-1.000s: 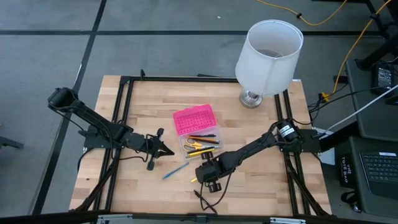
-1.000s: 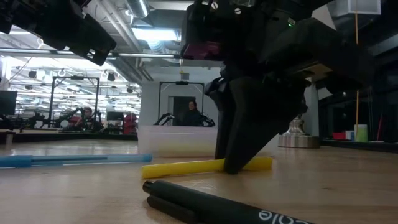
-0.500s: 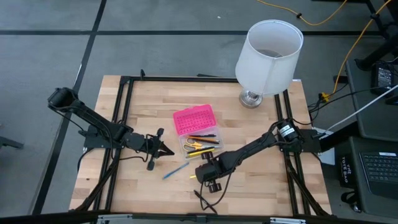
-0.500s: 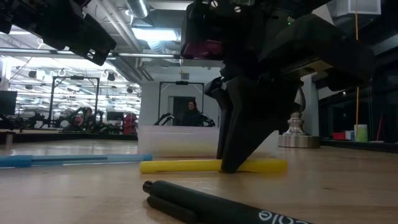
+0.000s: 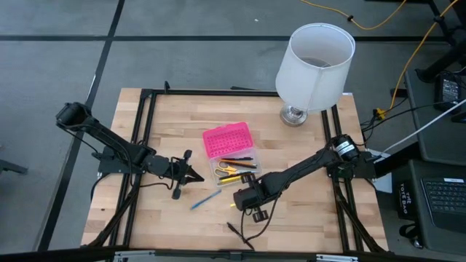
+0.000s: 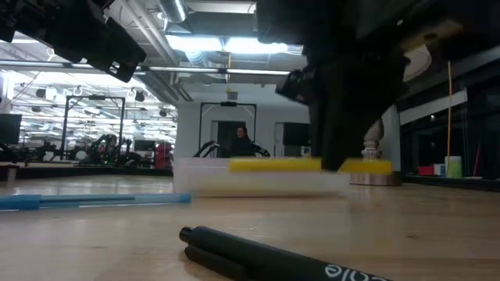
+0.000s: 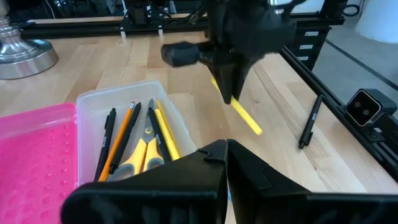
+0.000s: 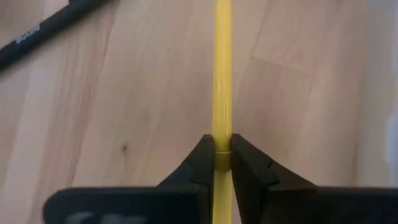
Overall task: Pick & place school supplies into a supply box
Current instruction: Put the yellow pen into the pink supply box
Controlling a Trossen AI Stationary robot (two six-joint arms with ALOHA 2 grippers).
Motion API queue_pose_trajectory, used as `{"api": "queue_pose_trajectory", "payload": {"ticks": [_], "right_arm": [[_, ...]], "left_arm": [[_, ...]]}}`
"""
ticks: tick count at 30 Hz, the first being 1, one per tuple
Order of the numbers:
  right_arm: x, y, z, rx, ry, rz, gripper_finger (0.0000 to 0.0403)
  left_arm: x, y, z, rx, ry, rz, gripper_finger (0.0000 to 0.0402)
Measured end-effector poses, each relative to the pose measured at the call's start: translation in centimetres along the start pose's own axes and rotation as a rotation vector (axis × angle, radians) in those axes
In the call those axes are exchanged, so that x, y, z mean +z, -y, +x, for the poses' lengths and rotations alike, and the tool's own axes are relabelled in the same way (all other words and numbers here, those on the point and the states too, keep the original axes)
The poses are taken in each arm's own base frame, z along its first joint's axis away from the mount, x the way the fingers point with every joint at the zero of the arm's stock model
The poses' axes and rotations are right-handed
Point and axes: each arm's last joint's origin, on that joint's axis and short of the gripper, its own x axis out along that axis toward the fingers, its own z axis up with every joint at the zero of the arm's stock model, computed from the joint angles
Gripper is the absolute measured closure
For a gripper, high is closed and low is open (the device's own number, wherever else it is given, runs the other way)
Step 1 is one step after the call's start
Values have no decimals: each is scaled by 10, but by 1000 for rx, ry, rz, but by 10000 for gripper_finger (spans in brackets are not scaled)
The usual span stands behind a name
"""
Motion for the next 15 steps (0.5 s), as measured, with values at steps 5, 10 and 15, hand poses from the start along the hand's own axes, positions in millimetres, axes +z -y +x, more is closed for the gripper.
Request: {"api": "queue_pose_trajectory", "payload": {"ticks": [5,10,15], "right_arm": [[-5,2,-18,-14,12,-10,365],[-28,8,-34,-40,95,77,366],[-51,11,-50,-37,327,105,366]], "left_arm": [[0,0,0,0,0,-2,398],[-1,0,0,0,-7,-14,398],[-2,0,0,3,-26,-11,398]]}}
